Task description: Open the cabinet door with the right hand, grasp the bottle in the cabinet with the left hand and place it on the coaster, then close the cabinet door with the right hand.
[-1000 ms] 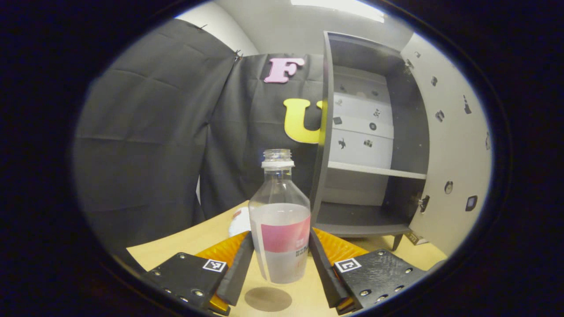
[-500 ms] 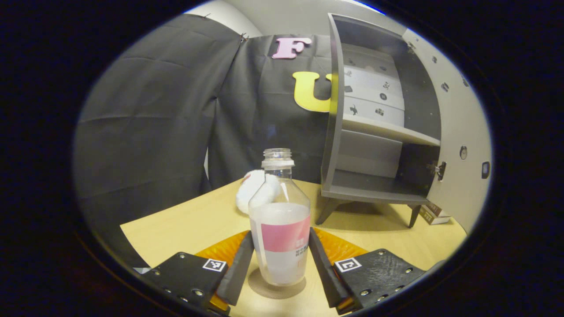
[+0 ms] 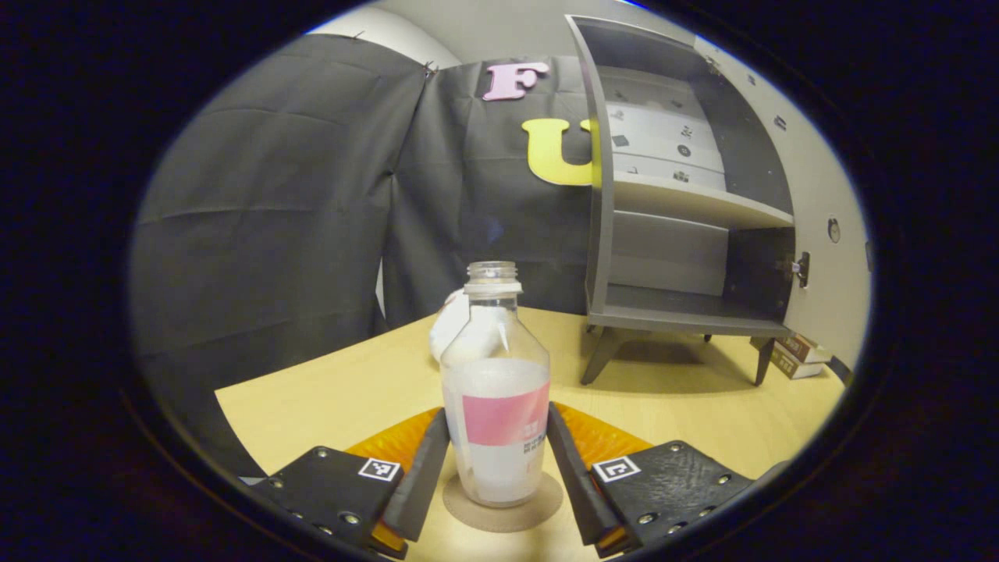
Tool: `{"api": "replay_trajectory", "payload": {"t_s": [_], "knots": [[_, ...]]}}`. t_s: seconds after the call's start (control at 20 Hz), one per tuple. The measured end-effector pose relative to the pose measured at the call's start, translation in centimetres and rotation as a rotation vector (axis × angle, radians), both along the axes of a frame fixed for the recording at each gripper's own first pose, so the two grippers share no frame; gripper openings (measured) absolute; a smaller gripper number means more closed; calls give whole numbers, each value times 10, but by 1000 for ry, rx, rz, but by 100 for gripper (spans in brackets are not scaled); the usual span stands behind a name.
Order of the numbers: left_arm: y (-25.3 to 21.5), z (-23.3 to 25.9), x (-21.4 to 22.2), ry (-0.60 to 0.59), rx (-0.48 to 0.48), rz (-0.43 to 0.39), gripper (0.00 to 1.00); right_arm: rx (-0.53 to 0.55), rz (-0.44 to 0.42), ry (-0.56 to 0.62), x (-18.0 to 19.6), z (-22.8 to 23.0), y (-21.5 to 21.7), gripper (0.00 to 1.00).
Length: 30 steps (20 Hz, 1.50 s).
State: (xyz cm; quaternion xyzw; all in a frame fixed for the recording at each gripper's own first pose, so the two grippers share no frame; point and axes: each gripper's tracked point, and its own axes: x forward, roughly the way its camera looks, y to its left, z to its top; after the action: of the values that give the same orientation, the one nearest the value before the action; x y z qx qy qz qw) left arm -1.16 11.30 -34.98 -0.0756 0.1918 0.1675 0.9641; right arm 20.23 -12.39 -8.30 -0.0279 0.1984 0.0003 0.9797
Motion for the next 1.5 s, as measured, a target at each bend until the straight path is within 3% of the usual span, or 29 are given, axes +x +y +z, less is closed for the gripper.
{"api": "replay_trajectory", "payload": {"t_s": [0.4, 0.5, 0.8, 1.2, 1.5], "knots": [[-7, 3, -5, 38, 11, -11, 75, 34, -1, -10, 4, 0, -2, 98], [-5, 15, -8, 21, 34, -7, 80, 41, 12, -16, 7, 4, 2, 98], [-8, 87, -10, -46, 64, -22, 82, 83, 84, -76, 18, 29, 19, 96], [-15, 199, -25, -116, 182, -66, 80, 189, 167, -163, 38, 63, 53, 98], [-21, 236, -13, -194, 153, -100, 80, 223, 238, -177, 44, 82, 91, 98]]}}
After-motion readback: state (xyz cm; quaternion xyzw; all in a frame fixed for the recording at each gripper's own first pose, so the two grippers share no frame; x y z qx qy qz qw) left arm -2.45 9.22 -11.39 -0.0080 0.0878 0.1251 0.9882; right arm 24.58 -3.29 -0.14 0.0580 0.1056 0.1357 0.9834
